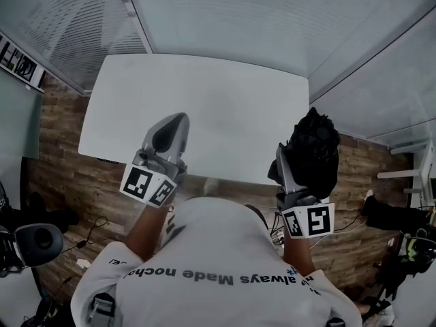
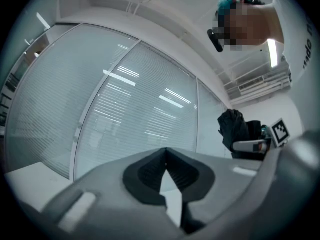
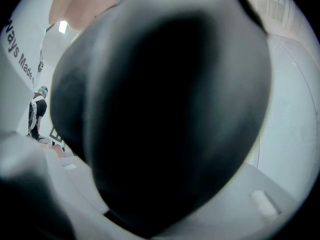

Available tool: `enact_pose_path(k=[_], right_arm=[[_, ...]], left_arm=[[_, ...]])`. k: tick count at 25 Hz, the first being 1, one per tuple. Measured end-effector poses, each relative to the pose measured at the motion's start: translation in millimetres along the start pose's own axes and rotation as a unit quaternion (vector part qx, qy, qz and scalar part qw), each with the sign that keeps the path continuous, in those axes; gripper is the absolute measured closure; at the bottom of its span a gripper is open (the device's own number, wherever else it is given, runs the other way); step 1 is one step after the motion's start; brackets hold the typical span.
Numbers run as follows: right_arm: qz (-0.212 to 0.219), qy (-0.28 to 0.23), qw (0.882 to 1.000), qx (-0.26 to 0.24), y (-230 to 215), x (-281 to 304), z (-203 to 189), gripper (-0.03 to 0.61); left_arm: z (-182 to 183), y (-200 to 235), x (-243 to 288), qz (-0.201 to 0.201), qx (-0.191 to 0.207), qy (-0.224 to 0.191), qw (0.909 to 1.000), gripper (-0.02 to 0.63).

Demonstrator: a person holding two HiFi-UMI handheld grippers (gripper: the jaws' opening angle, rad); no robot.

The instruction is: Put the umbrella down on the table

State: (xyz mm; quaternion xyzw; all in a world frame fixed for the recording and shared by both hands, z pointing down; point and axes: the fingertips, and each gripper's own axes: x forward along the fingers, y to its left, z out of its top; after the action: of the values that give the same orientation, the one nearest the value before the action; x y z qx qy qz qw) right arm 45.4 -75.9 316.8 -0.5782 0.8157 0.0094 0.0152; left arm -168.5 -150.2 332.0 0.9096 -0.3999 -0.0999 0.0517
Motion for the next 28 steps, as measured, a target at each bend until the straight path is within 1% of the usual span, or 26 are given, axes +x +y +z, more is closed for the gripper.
enact_pose_path(k=[5,11,17,21,25,28], right_arm=[[-0.008,0.009,1.000,0.003,-8.2,30.6,-9.6,0.325],[-0.008,0.012,1.000,0.002,-30.9,55.9,-15.6,0.325],[-0.015,0.009,1.000,0.004,-67.8,67.6,-15.6,0.325],[-0.021,0.007,1.000,0.002,-97.4,63.2,-9.6,0.325],[-0.026,0.006,1.000,0.001,-127.2,63.0,-9.1,0.325],[-0.029,0.007,1.000,0.002,-141.4,63.9,-11.1,0.325]], left_arm=[[-5.9,27.7,23.1,-0.003,-0.005,0.004,1.0000,0.609],[-9.9,38.7,53.3,-0.004,-0.002,0.005,1.0000,0.609],[-11.4,36.6,89.0,0.000,0.002,0.006,1.0000,0.610],[-7.0,20.4,112.9,-0.001,0.006,0.001,1.0000,0.611],[-13.0,10.0,138.0,0.000,0.005,0.002,1.0000,0.609],[-15.8,4.7,150.0,-0.001,0.005,0.002,1.0000,0.609]])
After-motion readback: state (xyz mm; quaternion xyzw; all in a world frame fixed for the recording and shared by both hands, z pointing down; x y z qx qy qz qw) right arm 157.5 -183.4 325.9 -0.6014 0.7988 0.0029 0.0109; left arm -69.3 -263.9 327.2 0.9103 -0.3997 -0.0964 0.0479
